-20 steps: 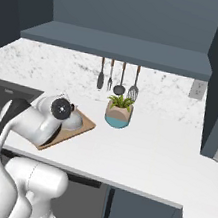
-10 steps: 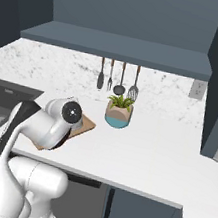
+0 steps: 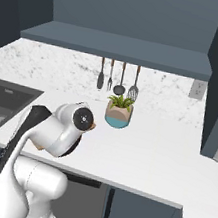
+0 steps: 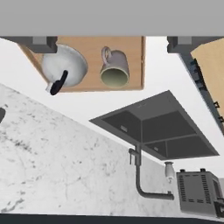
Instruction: Pick the kettle from the counter and place it on the tray. Then pick the mug from the cabinet and place it on the tray. Then close the cabinet doors.
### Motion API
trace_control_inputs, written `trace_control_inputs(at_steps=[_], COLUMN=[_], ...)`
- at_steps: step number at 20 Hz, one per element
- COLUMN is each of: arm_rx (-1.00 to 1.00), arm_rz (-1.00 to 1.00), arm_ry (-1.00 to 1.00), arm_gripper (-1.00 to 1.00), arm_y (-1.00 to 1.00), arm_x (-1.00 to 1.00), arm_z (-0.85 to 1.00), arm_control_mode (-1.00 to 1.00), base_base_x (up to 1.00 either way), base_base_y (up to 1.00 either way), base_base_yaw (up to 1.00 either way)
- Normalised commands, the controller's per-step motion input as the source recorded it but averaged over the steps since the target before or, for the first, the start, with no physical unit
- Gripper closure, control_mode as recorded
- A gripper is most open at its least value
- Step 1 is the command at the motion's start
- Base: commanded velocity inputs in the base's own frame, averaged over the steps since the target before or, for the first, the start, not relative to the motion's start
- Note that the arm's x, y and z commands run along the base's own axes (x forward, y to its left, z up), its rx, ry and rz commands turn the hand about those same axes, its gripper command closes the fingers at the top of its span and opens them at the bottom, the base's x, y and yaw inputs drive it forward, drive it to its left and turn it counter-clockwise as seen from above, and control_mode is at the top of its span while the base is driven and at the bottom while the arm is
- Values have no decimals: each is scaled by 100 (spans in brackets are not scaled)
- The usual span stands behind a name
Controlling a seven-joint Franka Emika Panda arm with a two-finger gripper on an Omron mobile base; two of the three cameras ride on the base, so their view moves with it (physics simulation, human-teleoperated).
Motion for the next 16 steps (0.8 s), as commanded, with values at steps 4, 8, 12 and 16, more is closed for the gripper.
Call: trace_control_inputs(at_steps=[4,8,12,16], arm_rx=[0,0,0,2], arm_rz=[-3,-1,0,-1], arm_ry=[0,0,0,0], arm_gripper=[-100,-100,-100,-100], arm_y=[-36,-32,-39,-55], arm_x=[-14,-7,-12,-25], arm_z=[0,0,0,0], arm_control_mode=[-100,-100,-100,-100], base_base_x=[0,0,0,0], base_base_y=[0,0,0,0], base_base_yaw=[0,0,0,0])
